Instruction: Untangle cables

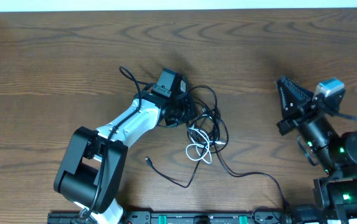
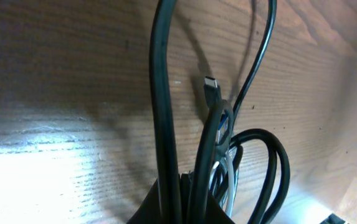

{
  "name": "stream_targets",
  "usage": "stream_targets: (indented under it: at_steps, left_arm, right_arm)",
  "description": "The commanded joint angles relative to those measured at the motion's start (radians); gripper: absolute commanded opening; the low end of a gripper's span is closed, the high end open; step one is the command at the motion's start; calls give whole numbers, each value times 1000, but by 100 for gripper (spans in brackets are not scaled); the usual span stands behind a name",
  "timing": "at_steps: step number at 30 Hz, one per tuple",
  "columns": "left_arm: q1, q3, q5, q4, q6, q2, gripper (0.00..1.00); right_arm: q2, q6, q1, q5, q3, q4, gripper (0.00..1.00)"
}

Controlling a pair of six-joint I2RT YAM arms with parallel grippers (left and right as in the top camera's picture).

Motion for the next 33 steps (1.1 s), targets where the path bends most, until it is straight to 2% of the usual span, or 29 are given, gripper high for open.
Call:
stream_targets:
  at_steps: [1, 5, 7, 12, 16, 20, 21, 25, 33]
  left_arm:
    - [3, 3, 10, 6, 19, 12, 8]
    - [3, 3, 167, 77, 113, 12, 8]
    - [3, 3, 184, 100, 124, 12, 8]
    - [3, 3, 184, 127, 123, 12, 8]
    - [3, 3, 184, 130, 120, 12, 8]
    - [3, 3, 184, 130, 118, 12, 8]
    - [3, 3, 183, 130, 119, 12, 8]
    - [3, 3, 183, 130, 119, 12, 8]
    - [3, 3, 183, 129, 119, 12, 8]
  right_arm:
    - [31, 27, -5, -53, 11, -85, 14]
    - [102, 35, -5, -186, 11, -190, 28]
    - [144, 35, -3, -266, 11, -207, 37]
    - [285, 35, 41, -431, 11, -213, 40]
    - [402, 53, 126, -454, 11, -211, 41]
    - [484, 53, 210, -450, 11, -205, 47]
    - [507, 56, 241, -450, 11, -200, 54]
    - [529, 122, 304, -343, 11, -200, 55]
    - [576, 154, 502, 129, 11, -201, 49]
